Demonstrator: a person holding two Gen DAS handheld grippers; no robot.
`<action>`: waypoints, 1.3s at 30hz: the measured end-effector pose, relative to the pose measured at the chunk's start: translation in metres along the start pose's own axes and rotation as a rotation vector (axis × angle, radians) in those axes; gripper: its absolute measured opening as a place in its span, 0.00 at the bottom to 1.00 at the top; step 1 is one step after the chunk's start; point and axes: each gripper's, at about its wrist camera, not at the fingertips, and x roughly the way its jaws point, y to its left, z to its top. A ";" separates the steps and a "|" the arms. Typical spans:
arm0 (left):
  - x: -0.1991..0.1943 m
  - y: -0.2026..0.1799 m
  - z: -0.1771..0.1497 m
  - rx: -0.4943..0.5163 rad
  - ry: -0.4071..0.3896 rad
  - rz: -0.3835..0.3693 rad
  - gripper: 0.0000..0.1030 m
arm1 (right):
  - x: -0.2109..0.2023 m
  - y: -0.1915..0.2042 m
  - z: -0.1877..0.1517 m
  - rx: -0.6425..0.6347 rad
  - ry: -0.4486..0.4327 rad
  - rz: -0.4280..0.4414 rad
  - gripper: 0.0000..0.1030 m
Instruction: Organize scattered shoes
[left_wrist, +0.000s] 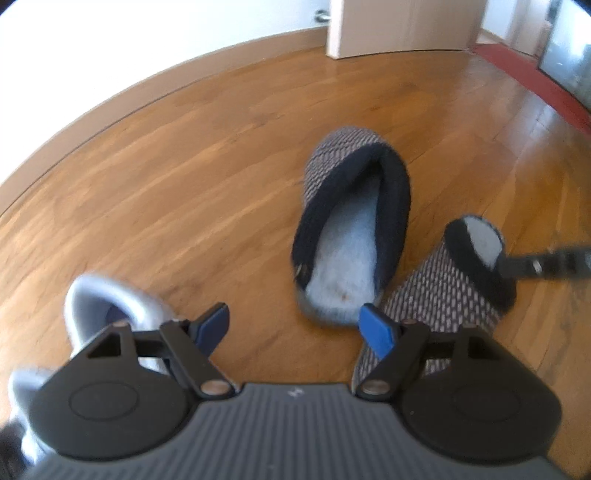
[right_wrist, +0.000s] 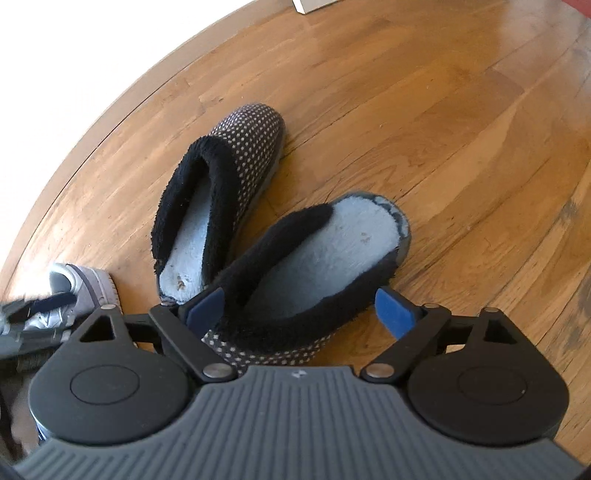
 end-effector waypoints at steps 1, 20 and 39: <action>0.012 0.001 0.012 0.013 -0.019 -0.007 0.74 | -0.003 0.001 -0.001 -0.031 -0.015 0.003 0.95; 0.077 0.017 0.081 -0.009 -0.104 -0.082 0.69 | -0.004 0.024 -0.013 -0.211 0.054 0.173 0.95; 0.026 -0.107 -0.013 0.236 -0.008 -0.253 0.27 | 0.002 -0.095 -0.019 0.376 0.087 -0.166 0.95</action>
